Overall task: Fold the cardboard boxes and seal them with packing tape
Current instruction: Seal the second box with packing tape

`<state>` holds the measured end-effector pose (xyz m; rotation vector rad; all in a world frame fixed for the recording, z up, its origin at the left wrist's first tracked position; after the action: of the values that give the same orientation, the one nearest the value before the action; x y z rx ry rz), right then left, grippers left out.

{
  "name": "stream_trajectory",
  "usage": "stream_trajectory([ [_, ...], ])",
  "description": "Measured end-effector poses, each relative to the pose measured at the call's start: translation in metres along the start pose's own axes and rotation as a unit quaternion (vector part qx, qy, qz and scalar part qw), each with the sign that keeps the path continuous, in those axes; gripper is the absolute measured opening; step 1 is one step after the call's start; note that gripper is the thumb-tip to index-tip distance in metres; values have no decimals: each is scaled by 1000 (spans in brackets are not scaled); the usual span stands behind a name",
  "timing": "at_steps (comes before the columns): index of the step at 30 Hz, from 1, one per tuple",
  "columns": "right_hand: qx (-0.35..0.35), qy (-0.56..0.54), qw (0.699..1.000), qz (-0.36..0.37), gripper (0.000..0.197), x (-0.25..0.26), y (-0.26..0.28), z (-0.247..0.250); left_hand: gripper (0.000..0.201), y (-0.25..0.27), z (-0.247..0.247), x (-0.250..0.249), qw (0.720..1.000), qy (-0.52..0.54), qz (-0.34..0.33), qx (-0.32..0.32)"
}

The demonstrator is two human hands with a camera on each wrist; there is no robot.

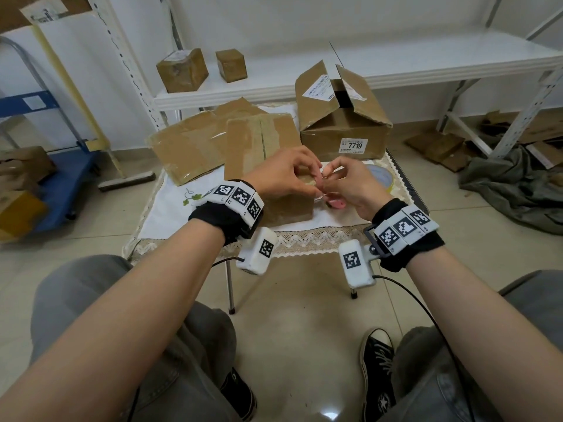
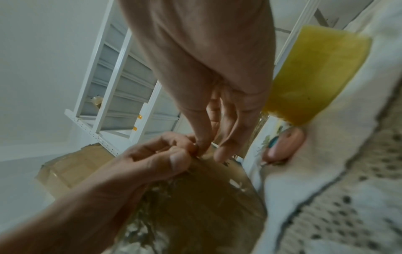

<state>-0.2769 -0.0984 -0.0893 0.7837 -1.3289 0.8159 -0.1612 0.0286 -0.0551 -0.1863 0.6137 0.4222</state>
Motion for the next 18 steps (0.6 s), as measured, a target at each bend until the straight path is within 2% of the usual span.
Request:
stream_trajectory([
  [6,13,-26,1000,3,27,1,4,-3,12,2,-2,-2,999,-51,-17,1],
  [8,9,-25,1000,14,26,4,5,-3,17,3,-3,-3,998,-49,-27,-2],
  [11,-27,-37,994,96,15,12,4,-7,50,7,0,-7,998,-5,-40,-43],
  [12,-24,-26,990,134,14,15,3,-9,62,10,5,-9,997,26,-40,-60],
  [14,18,28,981,190,9,19,4,-13,73,17,17,-9,994,76,-27,-68],
  [16,68,104,969,215,9,19,5,-16,70,29,26,2,995,86,-11,-47],
  [18,92,155,959,219,8,17,5,-18,57,46,30,20,997,39,0,-62],
])
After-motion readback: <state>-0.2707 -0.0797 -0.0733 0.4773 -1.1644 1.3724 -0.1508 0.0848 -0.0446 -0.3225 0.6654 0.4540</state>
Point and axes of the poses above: each hand's wrist, its own y-axis away from the middle knuckle, its own z-axis out of the back of the hand, x = y × z, the point moved 1 cm from there along -y, towards the middle knuckle, and after that the axes turned 6 degrees about z, right-handed, at the moved point
